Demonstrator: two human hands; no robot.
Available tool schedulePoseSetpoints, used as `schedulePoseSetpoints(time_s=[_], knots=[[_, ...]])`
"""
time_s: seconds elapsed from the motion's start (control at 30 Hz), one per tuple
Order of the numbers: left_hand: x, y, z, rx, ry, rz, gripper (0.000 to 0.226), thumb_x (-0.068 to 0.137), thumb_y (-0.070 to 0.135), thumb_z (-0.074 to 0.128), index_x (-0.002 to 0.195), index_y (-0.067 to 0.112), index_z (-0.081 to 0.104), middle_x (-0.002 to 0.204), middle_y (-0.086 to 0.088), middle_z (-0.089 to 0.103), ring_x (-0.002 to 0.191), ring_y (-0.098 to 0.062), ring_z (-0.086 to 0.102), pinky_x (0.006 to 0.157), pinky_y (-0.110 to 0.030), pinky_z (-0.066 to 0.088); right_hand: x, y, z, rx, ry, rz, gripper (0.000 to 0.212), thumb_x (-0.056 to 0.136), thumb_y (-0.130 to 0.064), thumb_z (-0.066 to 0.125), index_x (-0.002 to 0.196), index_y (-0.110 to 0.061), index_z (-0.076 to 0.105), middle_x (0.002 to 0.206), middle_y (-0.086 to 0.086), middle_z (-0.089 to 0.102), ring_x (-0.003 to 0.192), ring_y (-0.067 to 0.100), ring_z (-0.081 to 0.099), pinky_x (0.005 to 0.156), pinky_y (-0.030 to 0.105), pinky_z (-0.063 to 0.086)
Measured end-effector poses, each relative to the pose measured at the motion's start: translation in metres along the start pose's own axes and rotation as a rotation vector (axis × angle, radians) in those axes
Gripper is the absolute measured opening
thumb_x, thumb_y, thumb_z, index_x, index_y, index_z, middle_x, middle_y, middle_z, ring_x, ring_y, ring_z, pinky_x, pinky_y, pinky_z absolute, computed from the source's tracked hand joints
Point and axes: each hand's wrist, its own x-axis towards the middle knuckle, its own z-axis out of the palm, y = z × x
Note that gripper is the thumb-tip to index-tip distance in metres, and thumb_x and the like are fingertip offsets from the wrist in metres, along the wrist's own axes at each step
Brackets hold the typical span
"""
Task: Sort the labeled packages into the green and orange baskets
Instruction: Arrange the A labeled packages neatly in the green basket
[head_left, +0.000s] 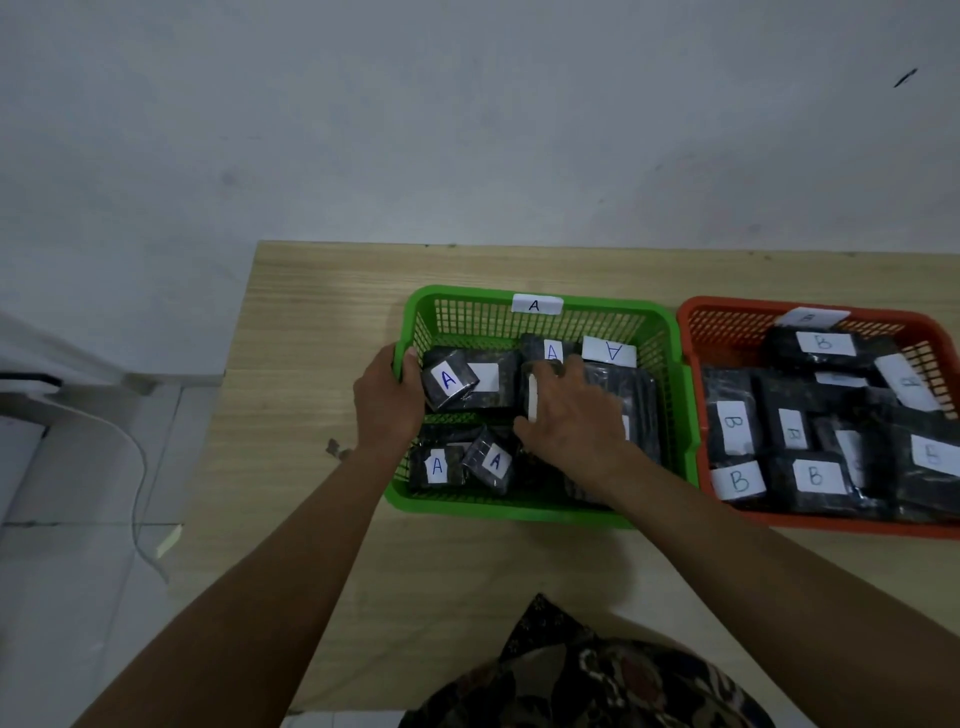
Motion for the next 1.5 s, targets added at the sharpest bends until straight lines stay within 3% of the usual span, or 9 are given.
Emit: schedulePoseSetpoints(time_s=[0.17,0.27,0.5,0.63,0.73,0.83,1.0,1.17,1.5], knots=[[0.000,-0.001,0.001,0.010,0.006,0.006,0.027,0.102,0.029,0.043,0.083,0.015,0.056,0.070,0.002,0.054,0.067,-0.019,0.049,0.058,-0.027,0.024,0.006,0.003,-0.008,-0.078,0.072,-0.058,0.078,0.080,-0.064,0.062,0.140,-0.020,0.037,0.144,0.013,0.036,0.126,0.034,0.044,0.092,0.046,0.045],[0.000,0.000,0.000,0.007,-0.009,0.006,0.028,0.102,0.031,0.042,0.081,0.018,0.055,0.071,0.002,0.056,0.068,-0.017,0.051,0.056,-0.026,0.025,0.022,-0.004,-0.012,-0.045,0.202,-0.335,0.068,0.083,-0.053,0.068,0.138,-0.022,0.043,0.143,0.006,0.043,0.132,0.028,0.040,0.104,0.046,0.036],[-0.001,0.002,-0.005,-0.075,-0.074,-0.005,0.027,0.103,0.035,0.039,0.100,0.020,0.062,0.087,0.006,0.063,0.085,-0.016,0.062,0.059,-0.009,0.035,0.063,-0.030,-0.005,0.045,-0.029,-0.658,0.077,0.082,-0.028,0.076,0.148,-0.026,0.037,0.151,0.000,0.041,0.134,0.024,0.042,0.104,0.041,0.041],[0.002,0.004,-0.013,0.098,-0.008,0.165,0.041,0.100,0.025,0.050,0.137,0.009,0.049,0.129,-0.011,0.056,0.117,-0.023,0.054,0.092,-0.025,0.044,0.069,-0.017,-0.007,0.231,0.076,-0.589,0.060,0.078,-0.033,0.077,0.130,-0.021,0.050,0.124,0.002,0.057,0.104,0.023,0.059,0.079,0.036,0.051],[0.009,0.018,-0.014,0.229,0.015,0.503,0.040,0.094,0.018,0.058,0.132,0.009,0.055,0.129,-0.011,0.054,0.118,-0.022,0.051,0.089,-0.029,0.046,0.068,0.011,-0.009,0.385,0.292,-0.420,0.058,0.077,-0.035,0.077,0.126,-0.019,0.049,0.120,0.004,0.056,0.100,0.022,0.059,0.077,0.038,0.054],[0.020,0.033,-0.001,0.325,-0.224,0.705,0.044,0.088,0.017,0.065,0.130,0.009,0.057,0.127,-0.012,0.058,0.118,-0.027,0.052,0.089,-0.038,0.052,0.065,0.036,-0.011,0.471,0.413,-0.260,0.056,0.077,-0.034,0.078,0.124,-0.019,0.050,0.116,0.005,0.056,0.098,0.022,0.058,0.075,0.039,0.054],[0.037,0.032,0.026,0.808,-0.766,0.646,0.109,0.067,0.047,0.082,0.154,0.018,0.023,0.153,-0.011,0.033,0.139,-0.031,0.033,0.112,-0.048,0.031,0.056,0.052,-0.005,0.502,0.393,-0.145,0.055,0.077,-0.040,0.077,0.123,-0.023,0.052,0.115,0.002,0.058,0.100,0.022,0.058,0.077,0.038,0.052],[0.045,0.027,0.035,0.819,-0.691,0.684,0.097,0.066,0.039,0.079,0.149,0.021,0.032,0.141,-0.009,0.045,0.127,-0.031,0.044,0.100,-0.044,0.043,0.052,0.054,-0.002,0.578,0.364,-0.169,0.055,0.076,-0.039,0.077,0.124,-0.025,0.052,0.118,0.001,0.058,0.103,0.018,0.057,0.081,0.042,0.054],[0.059,0.030,0.033,0.679,-0.653,0.710,0.091,0.073,0.028,0.080,0.149,0.011,0.035,0.152,-0.012,0.040,0.139,-0.029,0.037,0.115,-0.045,0.026,0.053,0.058,-0.005,0.594,0.315,-0.173,0.057,0.077,-0.038,0.077,0.126,-0.024,0.053,0.119,0.001,0.058,0.104,0.018,0.057,0.083,0.044,0.055]])
